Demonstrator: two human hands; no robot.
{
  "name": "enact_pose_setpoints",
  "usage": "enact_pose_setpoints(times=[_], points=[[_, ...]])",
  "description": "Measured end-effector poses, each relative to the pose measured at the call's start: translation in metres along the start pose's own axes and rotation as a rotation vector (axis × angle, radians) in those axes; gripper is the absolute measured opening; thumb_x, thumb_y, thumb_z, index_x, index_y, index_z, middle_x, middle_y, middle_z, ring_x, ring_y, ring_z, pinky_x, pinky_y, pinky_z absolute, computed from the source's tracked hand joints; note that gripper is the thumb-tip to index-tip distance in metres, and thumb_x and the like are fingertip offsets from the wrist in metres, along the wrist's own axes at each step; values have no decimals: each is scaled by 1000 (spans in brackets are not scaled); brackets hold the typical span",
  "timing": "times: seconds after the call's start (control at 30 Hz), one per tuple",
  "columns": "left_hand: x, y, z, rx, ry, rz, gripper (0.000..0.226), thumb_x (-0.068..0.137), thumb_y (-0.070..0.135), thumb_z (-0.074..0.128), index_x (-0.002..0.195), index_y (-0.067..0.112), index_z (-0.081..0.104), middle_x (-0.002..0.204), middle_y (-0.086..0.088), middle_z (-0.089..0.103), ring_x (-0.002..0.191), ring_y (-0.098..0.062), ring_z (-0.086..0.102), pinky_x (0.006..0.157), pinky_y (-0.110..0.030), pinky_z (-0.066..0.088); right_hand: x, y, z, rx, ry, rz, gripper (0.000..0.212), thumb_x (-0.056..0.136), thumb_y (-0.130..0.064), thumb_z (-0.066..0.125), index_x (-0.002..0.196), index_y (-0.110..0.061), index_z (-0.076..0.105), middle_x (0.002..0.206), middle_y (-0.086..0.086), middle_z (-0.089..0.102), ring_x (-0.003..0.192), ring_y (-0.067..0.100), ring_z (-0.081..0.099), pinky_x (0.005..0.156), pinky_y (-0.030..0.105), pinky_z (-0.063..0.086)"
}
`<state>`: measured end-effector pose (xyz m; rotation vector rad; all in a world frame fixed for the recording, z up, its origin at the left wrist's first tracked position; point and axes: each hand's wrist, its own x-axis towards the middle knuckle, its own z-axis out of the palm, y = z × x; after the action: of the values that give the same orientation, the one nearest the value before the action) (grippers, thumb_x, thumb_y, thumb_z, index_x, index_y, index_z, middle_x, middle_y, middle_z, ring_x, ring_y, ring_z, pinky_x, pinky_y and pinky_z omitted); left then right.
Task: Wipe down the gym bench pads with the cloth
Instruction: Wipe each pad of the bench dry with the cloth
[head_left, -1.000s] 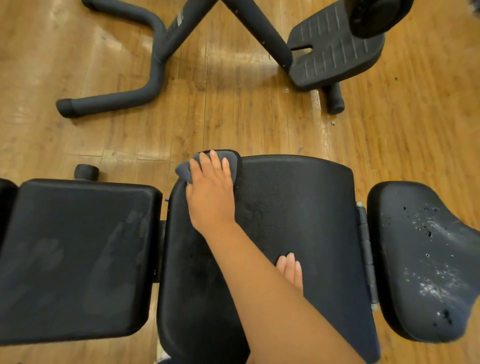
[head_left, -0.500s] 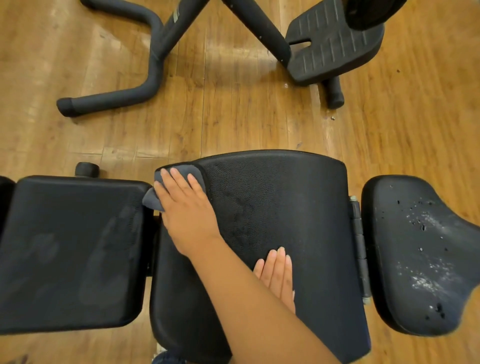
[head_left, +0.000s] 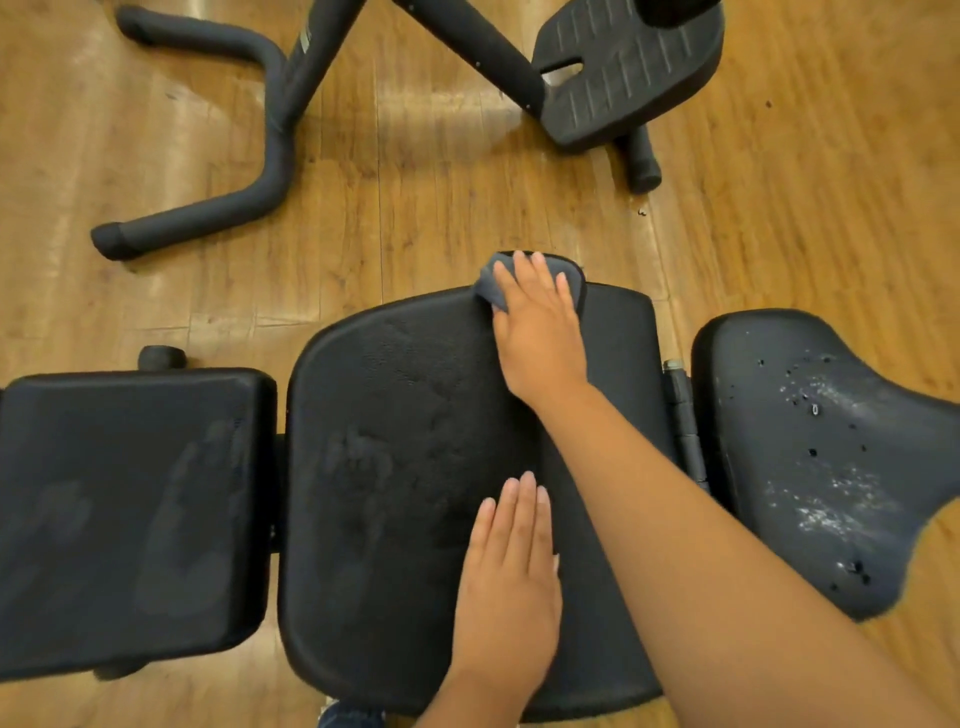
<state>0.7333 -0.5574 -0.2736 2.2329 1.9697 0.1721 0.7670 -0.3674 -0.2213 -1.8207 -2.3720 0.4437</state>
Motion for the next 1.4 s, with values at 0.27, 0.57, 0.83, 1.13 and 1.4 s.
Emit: enact_pose_setpoints(times=[0.27,0.57,0.83,1.13,1.4], points=[[-28,14,-27,-82,-155,-64,57,100,30,5,138,-1,34,147,-15,34,137,-27,25,113,-40,9,-29,55,-9,258,54,201,50,101,-15,29,148,-17,15,157,3,6,144,16,-4,116,31,-5],[-30,16,-31,-1,-135,-21,54,93,24,27,138,-4,37,146,-21,37,136,-33,35,110,-44,20,-84,96,-4,366,72,316,51,100,-13,31,148,-18,15,157,4,6,144,17,-1,116,30,3],[-31,18,-30,37,-136,-24,55,92,25,26,139,-3,36,146,-20,36,137,-30,29,113,-42,14,-156,100,-1,360,-4,306,52,99,-15,35,148,-17,18,157,2,8,144,14,0,117,30,6],[-32,19,-31,7,-94,-15,54,94,23,25,139,-5,36,146,-22,35,137,-32,30,113,-44,18,-232,92,1,345,-27,331,51,98,-19,36,147,-24,21,153,-12,8,141,5,-2,115,26,7],[-32,19,-32,36,-100,-24,56,94,24,22,141,-4,32,148,-22,32,139,-32,27,114,-44,16,-271,89,-1,356,-40,339,53,98,-18,38,147,-22,19,148,-14,3,143,11,5,115,28,9]])
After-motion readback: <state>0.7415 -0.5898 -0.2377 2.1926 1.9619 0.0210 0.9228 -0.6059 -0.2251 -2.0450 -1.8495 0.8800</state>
